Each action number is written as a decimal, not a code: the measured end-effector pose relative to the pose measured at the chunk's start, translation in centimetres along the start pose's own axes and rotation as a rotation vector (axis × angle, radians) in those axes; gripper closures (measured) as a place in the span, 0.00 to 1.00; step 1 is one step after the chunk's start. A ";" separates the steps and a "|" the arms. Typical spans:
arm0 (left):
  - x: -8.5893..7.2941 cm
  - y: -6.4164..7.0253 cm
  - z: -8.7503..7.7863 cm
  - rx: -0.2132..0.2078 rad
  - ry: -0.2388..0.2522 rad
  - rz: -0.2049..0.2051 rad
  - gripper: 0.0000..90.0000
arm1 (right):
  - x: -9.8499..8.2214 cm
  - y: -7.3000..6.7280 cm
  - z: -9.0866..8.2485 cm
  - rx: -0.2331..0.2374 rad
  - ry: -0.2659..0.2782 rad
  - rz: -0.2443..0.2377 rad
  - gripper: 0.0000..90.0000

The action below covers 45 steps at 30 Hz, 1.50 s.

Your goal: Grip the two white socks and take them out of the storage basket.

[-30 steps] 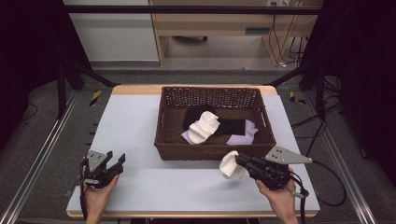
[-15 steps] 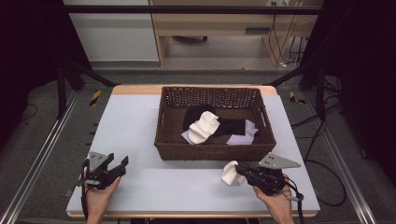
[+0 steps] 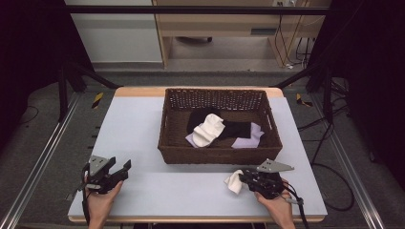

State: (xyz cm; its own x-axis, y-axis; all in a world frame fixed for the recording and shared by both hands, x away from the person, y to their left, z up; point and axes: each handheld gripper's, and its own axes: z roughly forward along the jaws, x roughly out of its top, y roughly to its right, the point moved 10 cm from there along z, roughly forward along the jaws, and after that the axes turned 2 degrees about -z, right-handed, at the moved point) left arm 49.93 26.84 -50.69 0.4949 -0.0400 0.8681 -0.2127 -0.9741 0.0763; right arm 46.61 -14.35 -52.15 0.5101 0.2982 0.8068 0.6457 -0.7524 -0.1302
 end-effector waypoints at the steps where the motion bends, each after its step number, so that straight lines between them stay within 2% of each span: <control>1: 0.0 0.0 0.0 -0.002 0.000 -0.001 0.41 | 0.0 0.1 0.1 -0.005 -0.001 -0.005 0.82; 4: 0.1 0.1 -0.2 -0.009 0.005 -0.009 0.41 | 0.3 0.2 -0.2 -0.014 0.019 -0.008 0.74; 7: 0.4 0.2 -0.5 -0.022 0.014 -0.018 0.41 | 1.1 0.4 -1.1 -0.024 0.065 -0.007 0.67; 10: 1.0 0.7 -1.0 -0.045 0.029 -0.026 0.41 | 1.8 0.9 -2.2 -0.043 0.110 0.001 0.64; 14: 1.9 1.8 -1.7 -0.082 0.048 -0.022 0.43 | 1.8 2.0 -3.1 -0.077 0.134 0.012 0.62; 18: 3.0 3.2 -2.3 -0.131 0.067 -0.009 0.46 | 1.7 2.3 -3.1 -0.087 0.132 0.021 0.62; 22: 4.7 4.4 -2.8 -0.153 0.094 0.011 0.49 | 1.2 2.5 -2.7 -0.106 0.134 0.011 0.63; 28: 7.7 6.1 -3.1 -0.184 0.130 0.023 0.50 | 0.0 3.1 -2.6 -0.150 0.136 0.033 0.62; 32: 9.7 7.4 -3.0 -0.198 0.154 0.037 0.50 | -0.6 3.7 -2.6 -0.178 0.135 0.050 0.58; 36: 11.3 8.9 -2.5 -0.204 0.167 0.056 0.50 | -1.2 4.5 -2.6 -0.216 0.124 0.046 0.51; 39: 12.3 10.0 -1.8 -0.219 0.175 0.061 0.49 | -1.6 5.3 -2.6 -0.262 0.110 0.033 0.47; 45: 13.6 11.9 0.1 -0.231 0.168 0.074 0.47 | -2.0 6.5 -3.0 -0.313 0.106 0.053 0.38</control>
State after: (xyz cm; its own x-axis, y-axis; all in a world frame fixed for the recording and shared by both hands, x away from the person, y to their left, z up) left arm 54.19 14.65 -38.00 0.3290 -0.0529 0.9429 -0.4383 -0.8929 0.1028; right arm 48.12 -21.59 -52.93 0.4657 0.2039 0.8611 0.4060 -0.9139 -0.0031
